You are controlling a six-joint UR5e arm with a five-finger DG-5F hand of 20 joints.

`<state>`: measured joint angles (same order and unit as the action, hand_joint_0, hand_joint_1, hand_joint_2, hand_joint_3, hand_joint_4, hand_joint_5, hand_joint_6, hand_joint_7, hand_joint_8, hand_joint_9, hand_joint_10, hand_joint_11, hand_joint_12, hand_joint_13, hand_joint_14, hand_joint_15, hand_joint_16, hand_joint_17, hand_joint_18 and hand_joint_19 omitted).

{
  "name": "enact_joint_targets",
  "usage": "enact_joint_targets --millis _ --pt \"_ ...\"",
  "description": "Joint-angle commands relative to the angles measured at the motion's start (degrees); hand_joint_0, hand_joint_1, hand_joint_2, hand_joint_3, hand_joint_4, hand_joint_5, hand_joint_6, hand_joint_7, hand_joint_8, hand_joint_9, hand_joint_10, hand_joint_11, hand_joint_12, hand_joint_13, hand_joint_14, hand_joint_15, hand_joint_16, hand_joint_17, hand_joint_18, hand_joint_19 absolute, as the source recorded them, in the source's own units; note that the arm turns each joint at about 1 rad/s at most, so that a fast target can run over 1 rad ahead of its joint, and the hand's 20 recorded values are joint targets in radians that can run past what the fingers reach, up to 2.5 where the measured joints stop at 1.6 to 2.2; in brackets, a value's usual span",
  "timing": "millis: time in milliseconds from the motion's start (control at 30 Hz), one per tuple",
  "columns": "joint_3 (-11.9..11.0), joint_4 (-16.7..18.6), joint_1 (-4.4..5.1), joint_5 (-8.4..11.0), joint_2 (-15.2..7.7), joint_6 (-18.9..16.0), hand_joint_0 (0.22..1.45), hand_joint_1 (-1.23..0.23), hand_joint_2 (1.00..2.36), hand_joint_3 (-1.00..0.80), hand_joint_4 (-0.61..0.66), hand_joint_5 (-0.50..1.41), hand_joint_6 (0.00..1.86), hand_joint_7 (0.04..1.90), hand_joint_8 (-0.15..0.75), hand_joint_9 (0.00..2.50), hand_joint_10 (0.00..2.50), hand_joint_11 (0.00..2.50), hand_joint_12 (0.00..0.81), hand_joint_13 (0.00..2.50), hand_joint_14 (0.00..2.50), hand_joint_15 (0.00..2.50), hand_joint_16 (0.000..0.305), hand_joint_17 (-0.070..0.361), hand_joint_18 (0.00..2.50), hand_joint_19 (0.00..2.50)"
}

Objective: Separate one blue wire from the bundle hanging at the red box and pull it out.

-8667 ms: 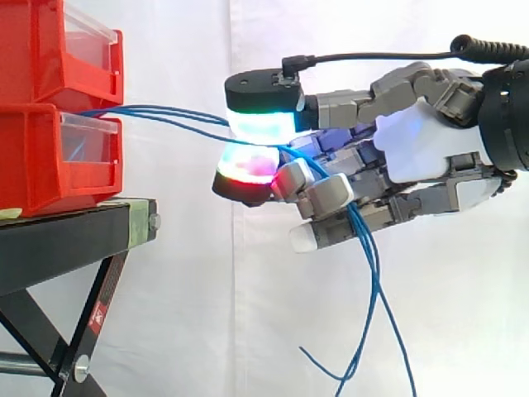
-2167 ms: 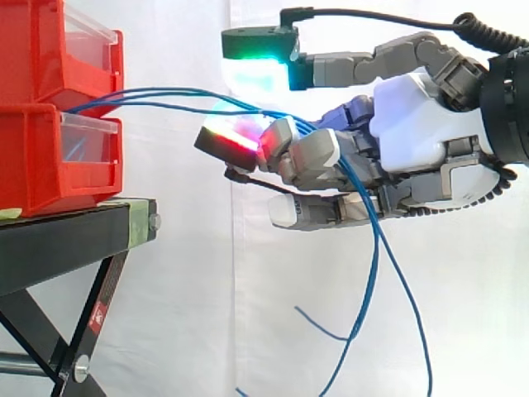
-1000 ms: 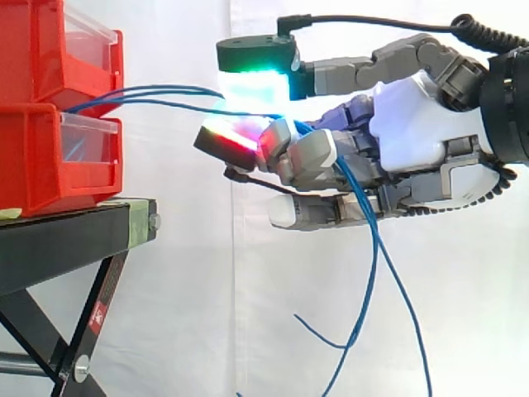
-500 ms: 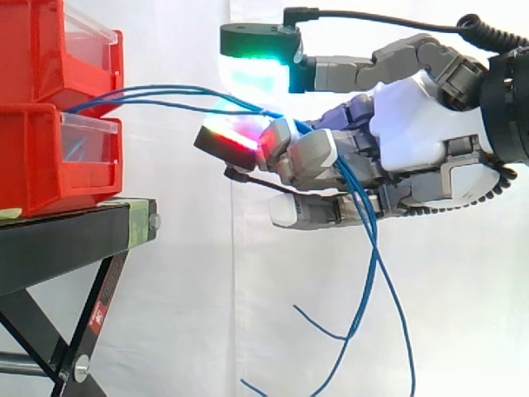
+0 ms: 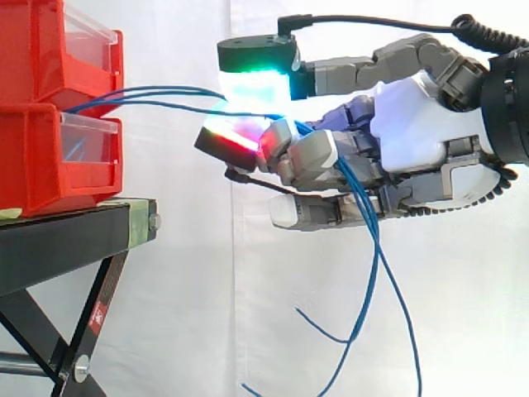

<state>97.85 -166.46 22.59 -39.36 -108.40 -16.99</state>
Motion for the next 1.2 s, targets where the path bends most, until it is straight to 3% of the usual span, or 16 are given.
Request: enact_joint_targets --millis 0,133,200,400,633,800,1167 --pt "-0.03 -0.01 0.0 0.07 0.03 -0.06 0.63 -0.76 1.02 -0.16 0.2 -0.23 0.88 0.99 0.299 0.95 0.02 1.69 0.304 1.32 0.01 1.53 0.044 0.099 0.76 0.72" --pt "0.06 -0.01 0.0 -0.02 0.03 -0.06 0.58 -0.76 1.02 -0.17 0.19 -0.22 0.86 1.04 0.303 0.95 0.0 1.7 0.304 1.29 0.01 1.55 0.046 0.104 0.74 0.73" --pt "-0.03 -0.01 0.0 -0.02 -0.05 -0.06 0.57 -0.87 1.01 -0.3 0.18 -0.22 0.84 1.09 0.301 0.91 0.01 1.68 0.311 1.27 0.01 1.53 0.047 0.105 0.71 0.7" --pt "-0.03 0.08 0.0 -0.02 -0.05 0.12 0.64 -0.96 1.0 -0.5 0.18 -0.24 0.85 1.06 0.291 0.85 0.01 1.64 0.305 1.21 0.02 1.5 0.046 0.103 0.69 0.64" --pt "0.06 0.17 0.0 -0.02 -0.05 0.2 0.57 -0.87 1.0 -0.5 0.2 -0.23 0.85 1.03 0.304 0.88 0.0 1.64 0.315 1.25 0.01 1.5 0.045 0.101 0.71 0.67" --pt "0.06 0.17 0.0 -0.02 0.03 0.2 0.62 -0.78 1.01 -0.43 0.2 -0.22 0.86 1.02 0.301 0.94 0.0 1.64 0.304 1.29 0.01 1.5 0.044 0.098 0.73 0.69" --pt "-0.03 0.17 0.0 -0.02 -0.05 0.2 0.66 -0.8 1.02 -0.23 0.19 -0.22 0.87 1.01 0.299 0.95 0.0 1.64 0.295 1.3 0.01 1.51 0.044 0.099 0.75 0.68"
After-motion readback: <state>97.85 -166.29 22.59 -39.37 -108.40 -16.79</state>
